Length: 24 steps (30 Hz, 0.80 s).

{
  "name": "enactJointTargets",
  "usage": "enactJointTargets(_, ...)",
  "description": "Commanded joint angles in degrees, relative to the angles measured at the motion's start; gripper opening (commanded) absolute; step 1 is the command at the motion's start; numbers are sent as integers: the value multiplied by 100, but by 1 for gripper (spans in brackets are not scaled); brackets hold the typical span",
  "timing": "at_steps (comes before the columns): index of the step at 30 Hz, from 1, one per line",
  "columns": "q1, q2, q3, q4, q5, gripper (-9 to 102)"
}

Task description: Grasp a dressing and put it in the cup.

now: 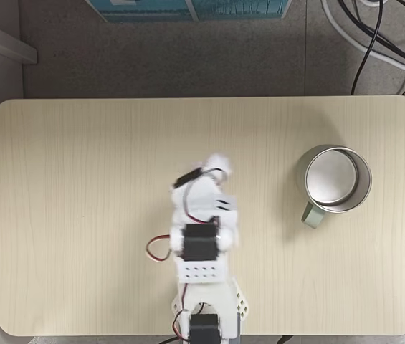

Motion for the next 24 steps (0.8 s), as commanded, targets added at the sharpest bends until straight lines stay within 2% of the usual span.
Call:
enactJointTargets(1,1160,387,650,79,237,0)
enactJointTargets(5,1758,791,659,-193,378,0)
enactJointTargets(8,1828,1046,466,-431,343,0)
enactJointTargets(17,2101,1046,-1564,-1907,62,0)
enactJointTargets(24,2259,765,-2505,-2479,-193,0)
